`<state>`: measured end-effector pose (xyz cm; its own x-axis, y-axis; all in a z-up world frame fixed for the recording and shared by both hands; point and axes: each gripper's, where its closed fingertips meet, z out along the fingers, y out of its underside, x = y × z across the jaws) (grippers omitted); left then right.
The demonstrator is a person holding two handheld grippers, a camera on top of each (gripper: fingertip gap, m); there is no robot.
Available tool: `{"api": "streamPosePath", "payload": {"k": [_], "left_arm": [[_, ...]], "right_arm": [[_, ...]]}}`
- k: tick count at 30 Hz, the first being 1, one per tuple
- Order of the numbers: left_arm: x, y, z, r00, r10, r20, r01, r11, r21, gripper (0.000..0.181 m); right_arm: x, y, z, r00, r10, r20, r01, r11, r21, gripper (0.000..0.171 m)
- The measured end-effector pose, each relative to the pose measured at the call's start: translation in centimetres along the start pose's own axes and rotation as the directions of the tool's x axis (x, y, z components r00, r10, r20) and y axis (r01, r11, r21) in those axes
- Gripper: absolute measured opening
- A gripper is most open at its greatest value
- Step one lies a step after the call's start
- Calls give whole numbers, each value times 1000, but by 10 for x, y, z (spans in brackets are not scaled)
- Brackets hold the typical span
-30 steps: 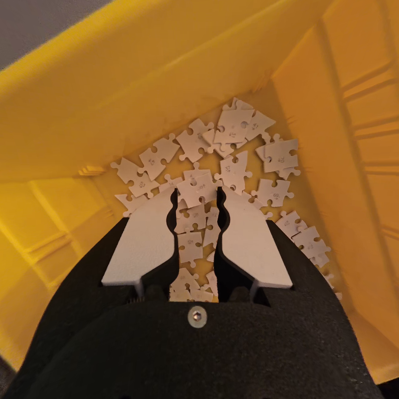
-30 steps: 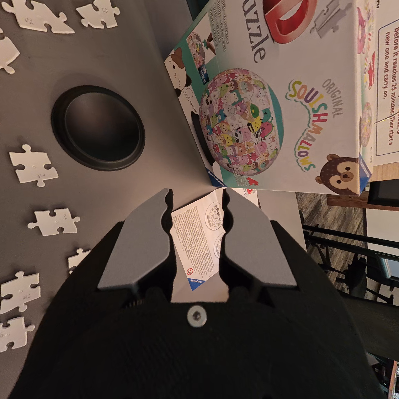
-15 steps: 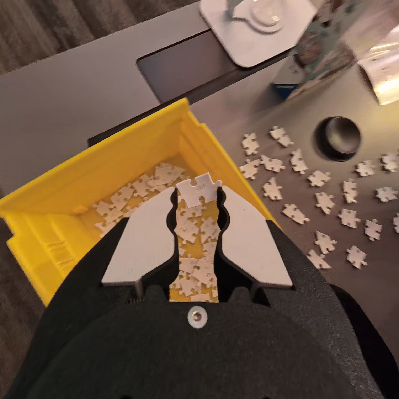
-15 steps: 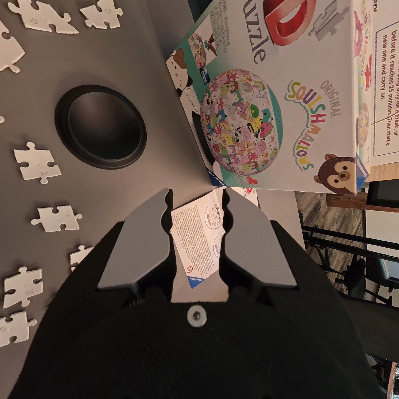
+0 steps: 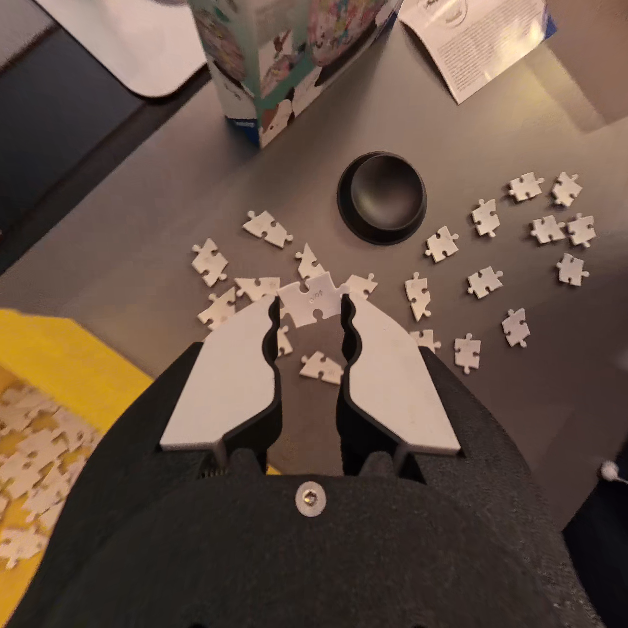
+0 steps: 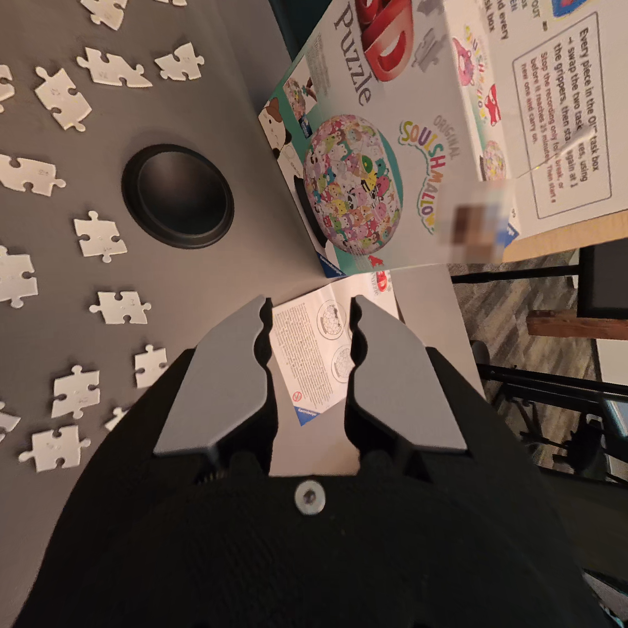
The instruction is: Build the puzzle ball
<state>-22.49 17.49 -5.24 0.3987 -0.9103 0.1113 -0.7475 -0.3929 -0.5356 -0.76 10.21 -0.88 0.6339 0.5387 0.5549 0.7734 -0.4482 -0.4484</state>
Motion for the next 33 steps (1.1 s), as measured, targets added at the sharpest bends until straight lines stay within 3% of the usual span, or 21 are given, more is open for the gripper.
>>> {"api": "streamPosePath", "payload": {"k": [6,15,22,29,33], "left_arm": [[22,-22,71,999,0,-47,-6,992,-126,34],[125,-46,111,963,121,-239,-150,983,-103,34],[154,-43,162,938,298,-176,-334,914,-231,34],[153,-39,172,926,355,-132,-378,884,-276,35],[140,-54,145,945,314,-90,-326,922,-210,44]], "right_arm": [[8,13,-18,1000,8,-11,-8,1000,-1,45],[8,29,-44,998,40,56,-43,998,51,45],[-2,30,-62,996,15,89,-23,996,87,45],[-5,28,-61,994,8,106,-19,995,98,45],[-3,30,-64,994,18,104,-29,993,112,45]]}}
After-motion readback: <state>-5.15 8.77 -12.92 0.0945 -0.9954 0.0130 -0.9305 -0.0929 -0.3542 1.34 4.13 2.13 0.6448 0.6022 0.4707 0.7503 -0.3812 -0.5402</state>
